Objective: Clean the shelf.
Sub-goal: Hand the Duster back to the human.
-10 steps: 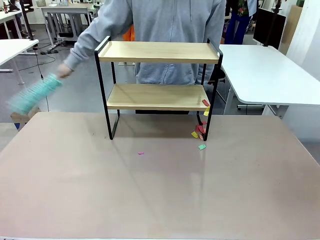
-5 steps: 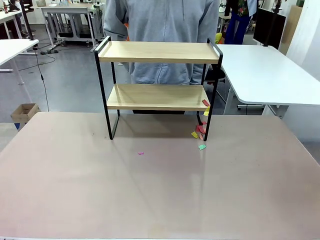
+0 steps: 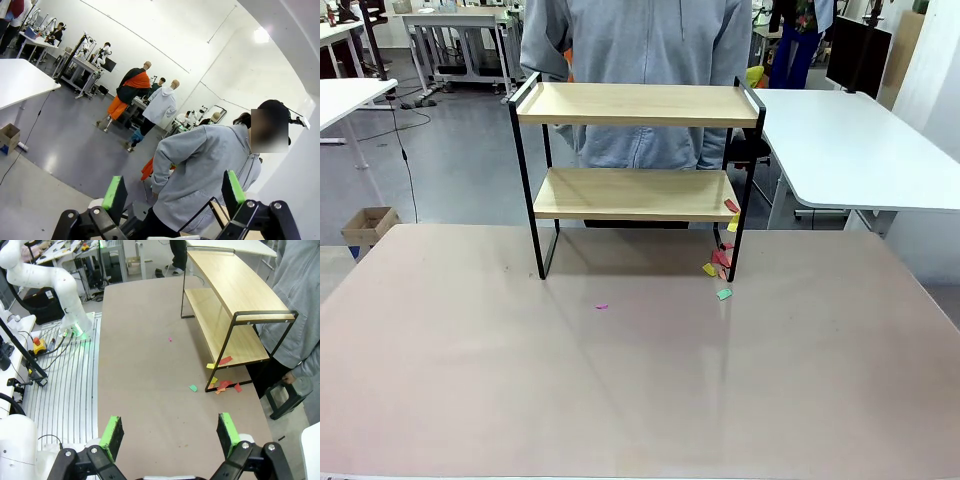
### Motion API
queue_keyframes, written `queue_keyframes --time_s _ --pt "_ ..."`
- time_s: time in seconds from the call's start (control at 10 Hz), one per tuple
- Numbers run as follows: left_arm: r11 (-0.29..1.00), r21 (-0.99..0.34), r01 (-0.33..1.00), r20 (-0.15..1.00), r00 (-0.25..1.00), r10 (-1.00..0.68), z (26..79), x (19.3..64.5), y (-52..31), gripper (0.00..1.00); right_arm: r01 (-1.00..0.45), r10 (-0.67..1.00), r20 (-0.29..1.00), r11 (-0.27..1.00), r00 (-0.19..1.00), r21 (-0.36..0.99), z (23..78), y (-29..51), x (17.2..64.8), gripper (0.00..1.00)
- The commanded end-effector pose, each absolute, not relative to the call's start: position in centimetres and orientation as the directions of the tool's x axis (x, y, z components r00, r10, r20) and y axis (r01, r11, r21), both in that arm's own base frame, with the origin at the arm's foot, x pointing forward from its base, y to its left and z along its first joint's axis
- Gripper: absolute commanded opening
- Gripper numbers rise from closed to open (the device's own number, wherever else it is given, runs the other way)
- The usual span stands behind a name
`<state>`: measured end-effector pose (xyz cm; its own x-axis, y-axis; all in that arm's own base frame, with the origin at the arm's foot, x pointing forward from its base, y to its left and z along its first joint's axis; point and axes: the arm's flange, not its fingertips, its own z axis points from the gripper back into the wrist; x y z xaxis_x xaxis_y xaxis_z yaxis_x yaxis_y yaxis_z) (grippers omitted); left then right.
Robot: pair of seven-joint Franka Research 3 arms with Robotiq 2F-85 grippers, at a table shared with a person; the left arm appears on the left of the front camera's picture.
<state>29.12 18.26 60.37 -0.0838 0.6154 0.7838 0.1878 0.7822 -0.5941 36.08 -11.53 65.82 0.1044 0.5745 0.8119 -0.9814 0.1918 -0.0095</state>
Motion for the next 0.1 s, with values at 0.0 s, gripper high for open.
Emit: queue_keyframes --time_s 0.0 --pt "0.775 -0.605 0.183 0.773 -0.094 0.627 60.37 29.0 18.18 1.0 -0.982 0.575 0.812 0.189 0.1 -0.013 66.04 -11.51 35.94 1.0"
